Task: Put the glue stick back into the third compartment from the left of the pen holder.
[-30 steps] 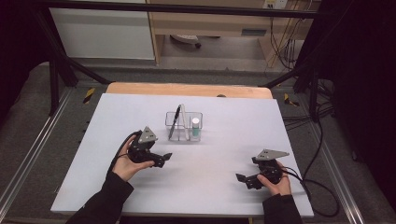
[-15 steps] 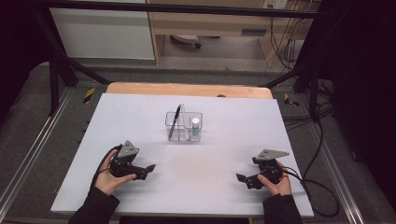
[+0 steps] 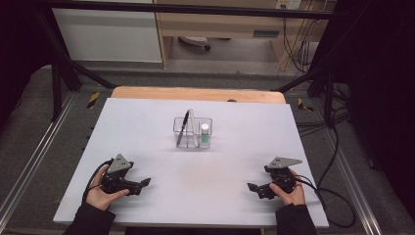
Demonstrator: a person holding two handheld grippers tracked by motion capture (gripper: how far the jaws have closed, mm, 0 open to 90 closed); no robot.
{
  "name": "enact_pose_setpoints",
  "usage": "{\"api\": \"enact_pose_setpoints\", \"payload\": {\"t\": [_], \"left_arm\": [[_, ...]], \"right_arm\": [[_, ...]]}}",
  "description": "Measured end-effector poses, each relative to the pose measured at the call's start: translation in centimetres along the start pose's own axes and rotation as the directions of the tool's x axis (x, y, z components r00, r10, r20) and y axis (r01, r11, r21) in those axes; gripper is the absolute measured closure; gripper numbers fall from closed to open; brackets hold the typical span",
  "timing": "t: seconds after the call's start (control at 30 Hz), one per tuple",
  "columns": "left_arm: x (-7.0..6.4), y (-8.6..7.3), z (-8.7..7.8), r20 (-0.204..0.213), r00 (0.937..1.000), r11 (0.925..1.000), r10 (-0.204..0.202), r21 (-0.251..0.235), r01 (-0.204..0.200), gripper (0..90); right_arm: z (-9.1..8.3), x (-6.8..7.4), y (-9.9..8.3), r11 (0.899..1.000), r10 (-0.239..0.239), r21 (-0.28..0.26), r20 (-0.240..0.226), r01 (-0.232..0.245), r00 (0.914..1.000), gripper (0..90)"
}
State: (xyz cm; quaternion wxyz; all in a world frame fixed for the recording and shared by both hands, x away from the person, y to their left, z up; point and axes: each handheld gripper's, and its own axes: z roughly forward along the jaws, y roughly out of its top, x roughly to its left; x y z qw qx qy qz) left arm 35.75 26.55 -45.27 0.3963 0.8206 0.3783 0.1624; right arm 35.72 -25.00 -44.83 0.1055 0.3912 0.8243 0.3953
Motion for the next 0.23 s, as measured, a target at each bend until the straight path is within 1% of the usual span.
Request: {"api": "enact_pose_setpoints", "payload": {"t": [0.1,0.23], "left_arm": [[0.17,-0.2,-0.06,-0.004,1.0,1.0,0.0,0.002,0.0,7.2],[0.38,-0.46,-0.22,-0.01,0.9999,0.9999,-0.01,0.0,0.01,7.2]], "right_arm": [[-0.05,-0.03,0.02,1.0,-0.002,-0.002,-0.002,0.002,1.0,0.7],[-0.01,-0.04,0.02,1.0,-0.002,-0.003,-0.003,0.002,1.0,0.7]]}}
